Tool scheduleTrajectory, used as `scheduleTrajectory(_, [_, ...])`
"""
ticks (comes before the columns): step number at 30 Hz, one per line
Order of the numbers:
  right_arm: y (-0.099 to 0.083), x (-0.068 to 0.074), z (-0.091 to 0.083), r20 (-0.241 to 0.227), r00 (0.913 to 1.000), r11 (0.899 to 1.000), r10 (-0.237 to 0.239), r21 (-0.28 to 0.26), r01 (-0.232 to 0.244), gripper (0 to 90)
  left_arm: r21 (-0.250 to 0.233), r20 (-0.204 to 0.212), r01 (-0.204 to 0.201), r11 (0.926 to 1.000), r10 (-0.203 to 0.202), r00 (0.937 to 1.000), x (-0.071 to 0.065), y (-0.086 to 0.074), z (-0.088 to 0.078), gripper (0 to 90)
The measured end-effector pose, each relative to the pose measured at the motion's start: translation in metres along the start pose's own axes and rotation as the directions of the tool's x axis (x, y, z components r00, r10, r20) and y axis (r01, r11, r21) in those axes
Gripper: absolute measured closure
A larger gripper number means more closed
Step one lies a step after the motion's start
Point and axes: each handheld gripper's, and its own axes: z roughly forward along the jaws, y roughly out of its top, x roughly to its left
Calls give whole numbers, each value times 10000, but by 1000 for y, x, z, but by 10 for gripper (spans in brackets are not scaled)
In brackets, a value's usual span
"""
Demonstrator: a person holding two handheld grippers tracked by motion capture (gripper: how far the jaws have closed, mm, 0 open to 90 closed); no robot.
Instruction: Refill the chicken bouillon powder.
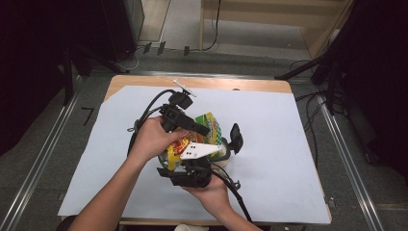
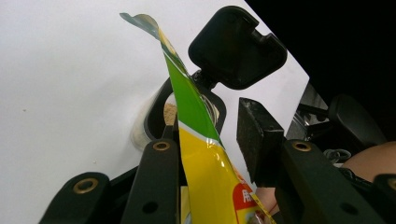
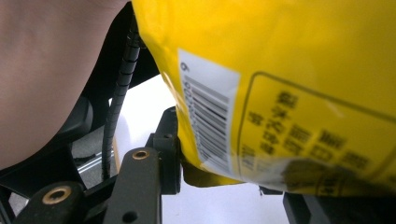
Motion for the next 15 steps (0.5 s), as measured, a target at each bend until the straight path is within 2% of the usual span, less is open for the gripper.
scheduleTrajectory(3, [0, 0, -1, -159, 9997, 9999, 163, -54, -164, 615, 47, -1, 14, 10000, -14, 10000, 0, 0, 0, 692])
scheduleTrajectory(11, [2, -1, -1, -73, 10000, 10000, -46, -56, 45, 613, -115, 46, -34, 9999, 34, 10000, 0, 1, -2, 691])
scheduleTrajectory(15, [1, 0, 0, 55, 9997, 9997, -253, 14, 253, 590, -9, -320, -225, 9997, 224, 9992, -4, 1, 1, 703])
